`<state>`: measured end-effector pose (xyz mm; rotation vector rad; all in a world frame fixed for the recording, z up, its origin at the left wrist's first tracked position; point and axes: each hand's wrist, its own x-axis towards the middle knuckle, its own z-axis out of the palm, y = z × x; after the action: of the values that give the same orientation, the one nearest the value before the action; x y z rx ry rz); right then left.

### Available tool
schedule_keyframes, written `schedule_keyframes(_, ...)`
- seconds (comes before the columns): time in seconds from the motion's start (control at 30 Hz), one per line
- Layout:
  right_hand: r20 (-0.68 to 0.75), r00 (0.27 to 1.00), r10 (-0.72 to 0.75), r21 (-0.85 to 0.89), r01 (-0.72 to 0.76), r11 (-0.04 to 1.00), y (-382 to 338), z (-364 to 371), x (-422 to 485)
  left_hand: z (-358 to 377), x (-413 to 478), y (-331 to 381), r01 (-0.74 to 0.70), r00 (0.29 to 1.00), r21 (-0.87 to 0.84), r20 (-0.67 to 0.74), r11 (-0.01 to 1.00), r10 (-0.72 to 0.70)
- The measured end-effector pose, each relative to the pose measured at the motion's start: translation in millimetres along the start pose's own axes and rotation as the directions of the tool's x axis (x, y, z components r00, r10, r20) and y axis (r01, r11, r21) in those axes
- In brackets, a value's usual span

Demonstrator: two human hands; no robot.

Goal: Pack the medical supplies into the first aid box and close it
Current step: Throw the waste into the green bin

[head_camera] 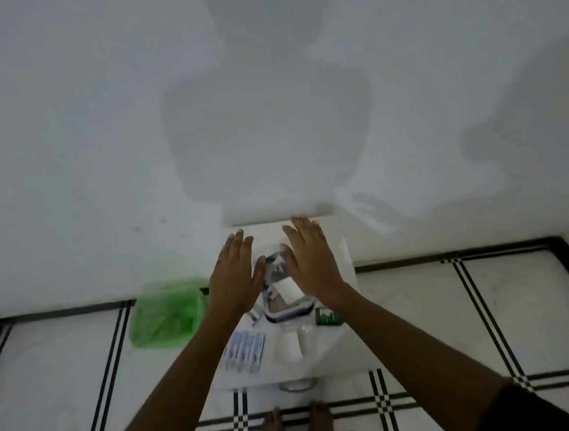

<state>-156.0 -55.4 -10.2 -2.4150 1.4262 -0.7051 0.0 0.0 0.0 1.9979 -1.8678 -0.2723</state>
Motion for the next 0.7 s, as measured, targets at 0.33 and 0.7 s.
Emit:
schedule_keyframes(0.33, 0.287, 0.958, 0.021, -0.042, -0.009, 0.999, 8.8, 59.5, 4.6, 58.0, -23.4, -10.2, 0.320, 0.947, -0.211, 0.083, 0.923, -0.310)
schedule_keyframes(0.7, 0.490, 0.757, 0.432, -0.502, -0.160, 0.850, 15.2, 128.6, 0.4, 158.7, -63.5, -14.5, 0.727, 0.621, -0.087, 0.506, 0.681, -0.598)
